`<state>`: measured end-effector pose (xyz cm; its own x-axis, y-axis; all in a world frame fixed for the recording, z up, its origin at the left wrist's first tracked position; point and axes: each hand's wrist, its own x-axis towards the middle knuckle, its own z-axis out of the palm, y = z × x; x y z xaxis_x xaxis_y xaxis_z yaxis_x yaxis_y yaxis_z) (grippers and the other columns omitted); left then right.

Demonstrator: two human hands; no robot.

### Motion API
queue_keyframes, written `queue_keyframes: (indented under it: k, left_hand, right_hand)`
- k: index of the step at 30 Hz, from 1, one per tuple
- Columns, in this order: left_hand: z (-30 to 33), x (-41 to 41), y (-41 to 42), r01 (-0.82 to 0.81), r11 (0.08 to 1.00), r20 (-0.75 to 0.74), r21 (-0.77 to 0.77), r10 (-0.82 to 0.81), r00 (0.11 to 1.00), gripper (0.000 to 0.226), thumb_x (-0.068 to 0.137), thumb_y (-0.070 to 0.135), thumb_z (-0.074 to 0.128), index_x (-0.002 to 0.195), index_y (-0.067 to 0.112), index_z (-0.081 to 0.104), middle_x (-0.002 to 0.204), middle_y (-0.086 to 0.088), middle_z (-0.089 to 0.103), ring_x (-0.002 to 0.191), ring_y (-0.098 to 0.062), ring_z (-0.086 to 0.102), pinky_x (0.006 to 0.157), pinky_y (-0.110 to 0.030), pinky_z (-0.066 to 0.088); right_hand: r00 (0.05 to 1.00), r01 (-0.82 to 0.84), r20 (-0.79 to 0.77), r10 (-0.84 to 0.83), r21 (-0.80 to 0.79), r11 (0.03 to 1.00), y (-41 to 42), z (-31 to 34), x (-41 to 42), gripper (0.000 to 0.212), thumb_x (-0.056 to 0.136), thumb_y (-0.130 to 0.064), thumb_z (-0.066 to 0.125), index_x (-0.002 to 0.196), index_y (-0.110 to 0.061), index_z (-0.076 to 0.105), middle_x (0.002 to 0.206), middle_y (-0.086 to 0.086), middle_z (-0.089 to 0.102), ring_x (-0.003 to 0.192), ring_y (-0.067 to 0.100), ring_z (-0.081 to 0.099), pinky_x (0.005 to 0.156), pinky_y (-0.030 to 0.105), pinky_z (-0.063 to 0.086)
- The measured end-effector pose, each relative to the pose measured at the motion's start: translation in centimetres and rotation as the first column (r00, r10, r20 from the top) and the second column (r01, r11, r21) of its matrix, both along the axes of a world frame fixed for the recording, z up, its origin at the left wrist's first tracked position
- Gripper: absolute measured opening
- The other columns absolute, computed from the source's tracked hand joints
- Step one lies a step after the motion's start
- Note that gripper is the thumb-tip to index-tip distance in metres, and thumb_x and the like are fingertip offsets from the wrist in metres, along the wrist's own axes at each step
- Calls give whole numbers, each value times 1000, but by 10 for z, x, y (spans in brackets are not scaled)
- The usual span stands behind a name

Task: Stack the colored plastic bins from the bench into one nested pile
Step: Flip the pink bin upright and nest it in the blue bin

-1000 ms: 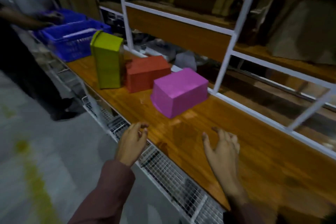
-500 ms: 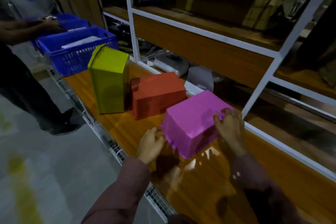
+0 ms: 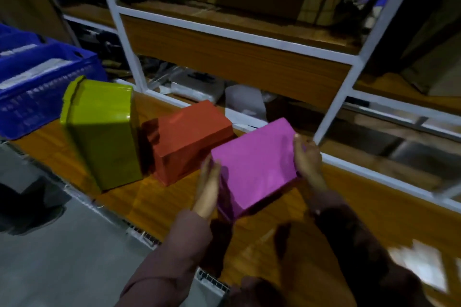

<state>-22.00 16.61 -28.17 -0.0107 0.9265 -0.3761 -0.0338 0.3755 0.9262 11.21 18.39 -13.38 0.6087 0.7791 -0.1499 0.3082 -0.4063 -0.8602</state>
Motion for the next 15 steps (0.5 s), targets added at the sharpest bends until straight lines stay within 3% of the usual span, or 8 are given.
queue_keyframes:
  k: [1, 2, 4, 5, 7, 9, 12, 15]
  left_hand:
    - [-11, -9, -8, 10, 999, -14, -53, -11, 1000, 115, 28, 101, 72, 135, 66, 52, 128, 4, 72, 125, -27, 69, 85, -62, 61]
    - [7, -17, -22, -28, 997, 97, -66, 35, 995, 97, 37, 97, 76, 126, 59, 60, 115, 0, 76, 114, -28, 75, 78, -56, 64]
    - [98, -12, -54, -114, 992, 194, 49, 103, 976, 43, 90, 68, 64, 113, 32, 62, 108, 5, 75, 96, -18, 74, 78, -38, 58]
    - [135, -5, -57, -204, 973, 284, 111, 165, 944, 33, 99, 59, 55, 105, 28, 59, 101, 6, 72, 88, -15, 70, 77, -34, 53]
    - [163, -4, -52, -167, 977, 390, 130, 104, 915, 35, 103, 60, 46, 95, 27, 56, 86, 6, 60, 69, -9, 60, 63, -25, 48]
    - [174, -8, -61, -63, 994, 467, 91, 14, 884, 47, 100, 69, 40, 92, 28, 61, 80, 6, 56, 60, -7, 54, 52, -22, 41]
    - [188, 8, -54, 224, 965, 328, 138, -258, 909, 68, 87, 86, 38, 92, 28, 73, 89, 4, 71, 80, -15, 65, 67, -29, 48]
    - [211, 46, -74, 386, 906, 148, 174, -412, 899, 70, 88, 80, 50, 113, 18, 72, 106, 1, 75, 96, -16, 70, 77, -32, 52]
  right_hand:
    - [990, 95, -113, -81, 124, 988, -24, 11, -9, 83, 94, -80, 39, 133, -10, 60, 124, 17, 70, 113, 34, 67, 99, 39, 54]
    - [951, 237, -256, -173, 247, 940, -49, 21, -17, 65, 102, -68, 42, 121, -8, 61, 105, 10, 73, 95, 25, 68, 85, 32, 54]
    - [819, 506, -495, -290, 386, 771, -96, 36, -19, 40, 111, -49, 42, 109, -15, 62, 73, -6, 70, 70, 10, 63, 67, 25, 49]
    - [756, 579, -593, -277, 409, 705, -121, 43, -18, 40, 111, -49, 41, 117, -16, 63, 65, -7, 69, 65, 9, 63, 64, 25, 49]
    - [674, 638, -709, -207, 417, 647, -172, 55, -20, 59, 106, -61, 39, 135, -13, 60, 58, -4, 66, 59, 12, 63, 59, 25, 48]
    - [652, 619, -740, -164, 395, 679, -215, 55, -21, 74, 94, -75, 50, 131, -13, 66, 62, -1, 66, 58, 14, 60, 58, 27, 43]
    - [670, 580, -727, -151, 386, 718, -271, 52, -27, 59, 86, -75, 61, 91, -18, 72, 69, -3, 71, 61, 13, 65, 59, 25, 48]
    - [668, 646, -688, -285, 344, 682, -325, 50, -28, 65, 83, -70, 67, 102, -9, 77, 83, 4, 79, 68, 15, 74, 61, 27, 58]
